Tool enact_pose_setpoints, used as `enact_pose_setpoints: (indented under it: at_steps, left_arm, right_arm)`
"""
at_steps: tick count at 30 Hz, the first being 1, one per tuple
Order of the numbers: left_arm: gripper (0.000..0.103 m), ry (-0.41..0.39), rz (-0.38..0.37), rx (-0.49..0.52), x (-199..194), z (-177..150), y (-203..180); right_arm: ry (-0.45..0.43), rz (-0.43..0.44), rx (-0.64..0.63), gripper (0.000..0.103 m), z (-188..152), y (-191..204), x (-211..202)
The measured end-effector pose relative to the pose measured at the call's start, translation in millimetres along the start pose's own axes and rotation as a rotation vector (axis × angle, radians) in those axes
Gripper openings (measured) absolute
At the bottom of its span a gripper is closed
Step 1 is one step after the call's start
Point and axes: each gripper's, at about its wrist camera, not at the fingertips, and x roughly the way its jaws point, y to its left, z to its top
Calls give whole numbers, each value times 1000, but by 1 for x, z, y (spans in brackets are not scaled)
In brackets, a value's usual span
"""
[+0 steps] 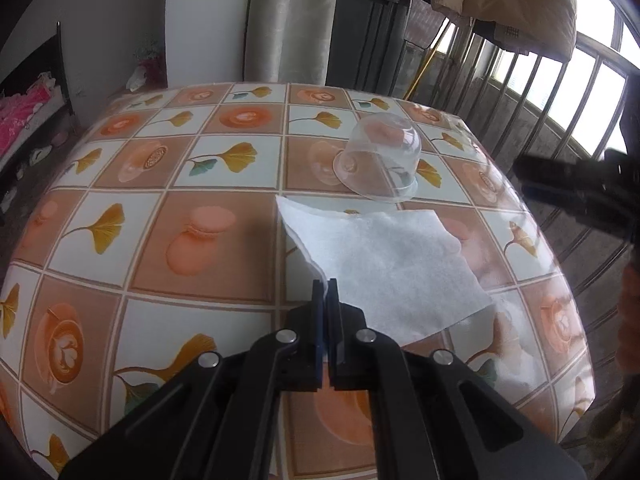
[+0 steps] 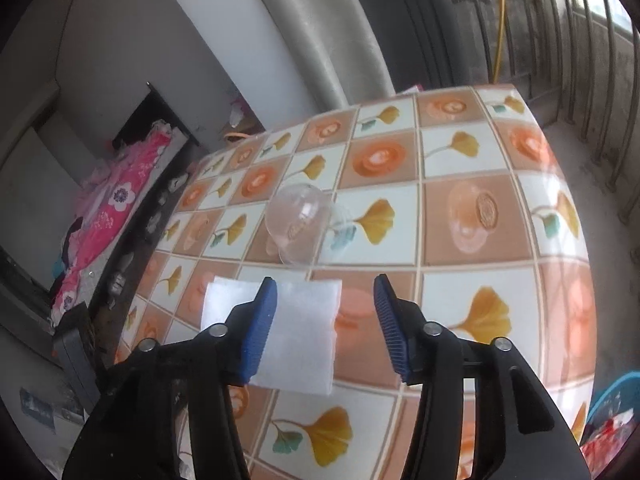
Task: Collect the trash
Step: 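Grasp the white tissue with the left gripper, then grasp the clear plastic cup with the right gripper while the left holds the tissue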
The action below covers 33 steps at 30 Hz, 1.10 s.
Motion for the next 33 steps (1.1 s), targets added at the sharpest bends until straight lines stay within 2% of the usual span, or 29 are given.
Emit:
enact_pose_setpoints:
  at_steps: [4,10,16,20,27,29,33]
  left_arm:
    - [1,-2,17,13,-2,-2,1]
    - [1,-1,21,9,-2,-5,2]
    - [1,-6,23,18,-3,-5,1]
    - [1,-8,23,20,-3,-4,2]
    - [1,-6,24,24,-3,-5,1]
    - [1,-5,25,25,-3,-5,0]
    - [1,-6,24,25,-3,-5,-1]
  right_arm:
    - [-6,-15,-94,67,23,25,22]
    - [37,-102,-175,74,38,41,64]
    - [94,-162,-175,74,44,37,96]
    - [100,-153,-154,74,47,34,102]
    - [110,-154,-169,63,50,39,103]
    - [110,-154,-182,58,50,42,104]
    - [106,-173,-193,57,50,44,102]
